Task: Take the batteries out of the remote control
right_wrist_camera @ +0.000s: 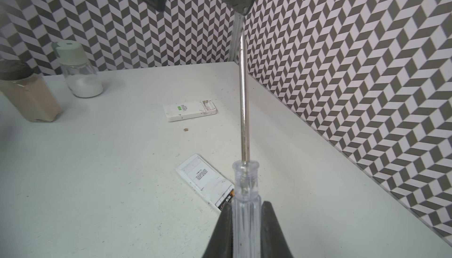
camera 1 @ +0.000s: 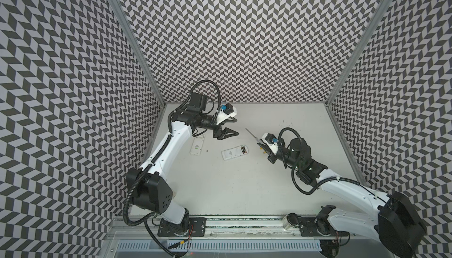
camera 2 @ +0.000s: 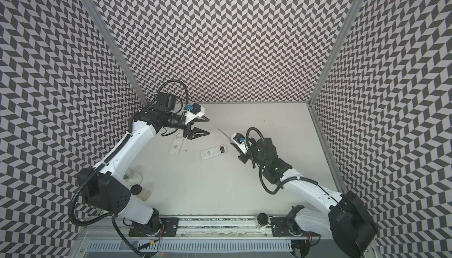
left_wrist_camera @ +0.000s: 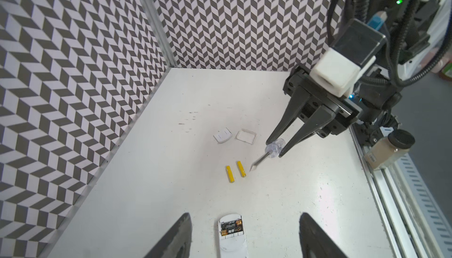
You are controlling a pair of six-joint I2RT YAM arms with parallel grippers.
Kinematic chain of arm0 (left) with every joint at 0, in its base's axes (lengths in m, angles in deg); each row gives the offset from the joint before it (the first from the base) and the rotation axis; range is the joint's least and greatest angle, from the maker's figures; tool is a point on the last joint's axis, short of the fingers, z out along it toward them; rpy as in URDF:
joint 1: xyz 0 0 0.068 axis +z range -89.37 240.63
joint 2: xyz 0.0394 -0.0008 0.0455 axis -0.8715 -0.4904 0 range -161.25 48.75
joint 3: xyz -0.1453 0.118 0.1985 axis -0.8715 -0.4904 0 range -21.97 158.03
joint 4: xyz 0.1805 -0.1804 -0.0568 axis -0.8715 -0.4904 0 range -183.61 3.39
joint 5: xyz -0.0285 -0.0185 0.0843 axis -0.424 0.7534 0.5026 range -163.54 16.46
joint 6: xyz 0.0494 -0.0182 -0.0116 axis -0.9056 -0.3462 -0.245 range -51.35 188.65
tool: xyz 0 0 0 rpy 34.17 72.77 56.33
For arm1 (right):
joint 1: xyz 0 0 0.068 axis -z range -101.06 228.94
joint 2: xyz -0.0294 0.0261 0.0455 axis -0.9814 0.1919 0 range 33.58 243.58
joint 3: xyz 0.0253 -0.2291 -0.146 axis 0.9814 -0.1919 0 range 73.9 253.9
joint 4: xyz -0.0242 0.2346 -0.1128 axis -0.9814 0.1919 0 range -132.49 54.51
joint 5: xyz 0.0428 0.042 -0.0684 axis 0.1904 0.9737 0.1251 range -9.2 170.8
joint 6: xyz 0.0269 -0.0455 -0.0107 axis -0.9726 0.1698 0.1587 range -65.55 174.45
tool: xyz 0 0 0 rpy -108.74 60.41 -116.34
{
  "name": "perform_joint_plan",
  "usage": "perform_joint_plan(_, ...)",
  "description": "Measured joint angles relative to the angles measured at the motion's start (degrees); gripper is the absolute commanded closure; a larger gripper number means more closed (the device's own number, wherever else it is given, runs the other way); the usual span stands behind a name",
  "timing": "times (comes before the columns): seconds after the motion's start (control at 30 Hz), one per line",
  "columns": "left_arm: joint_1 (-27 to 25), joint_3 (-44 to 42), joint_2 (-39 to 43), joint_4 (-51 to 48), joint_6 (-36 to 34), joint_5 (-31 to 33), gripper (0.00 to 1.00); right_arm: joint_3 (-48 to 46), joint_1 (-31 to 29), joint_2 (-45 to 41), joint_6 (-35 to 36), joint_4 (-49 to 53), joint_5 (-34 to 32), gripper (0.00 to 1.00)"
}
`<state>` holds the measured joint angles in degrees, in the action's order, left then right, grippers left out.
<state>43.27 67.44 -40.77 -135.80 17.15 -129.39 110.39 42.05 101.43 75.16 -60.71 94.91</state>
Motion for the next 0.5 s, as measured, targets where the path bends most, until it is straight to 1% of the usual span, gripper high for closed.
perform_joint_plan(0.1, -1.2, 0.8, -0.1, -2.1, -4.9, 0.9, 0.34, 1.5, -0.1, 1.8, -0.2, 0.0, 3.3, 1.0)
perform_joint_plan(0.23, -2.9, 1.4, -1.0, -4.9, -9.2, 3.6, 0.37, 3.1, -0.1, 4.6, -0.6, 1.2, 6.5, 1.0)
perform_joint_plan(0.27, -3.2, 1.5, -1.4, -5.4, -9.9, 3.9, 0.39, 3.8, -0.1, 5.4, -0.6, 1.8, 7.1, 1.0)
perform_joint_plan(0.4, -4.1, 1.5, -1.9, -6.5, -11.9, 5.1, 0.55, 4.5, -0.1, 6.6, -0.6, 2.2, 8.7, 1.0)
perform_joint_plan(0.5, -4.7, 1.5, -2.1, -6.8, -12.2, 5.9, 0.61, 4.6, -0.1, 6.8, -0.6, 2.6, 9.7, 1.0)
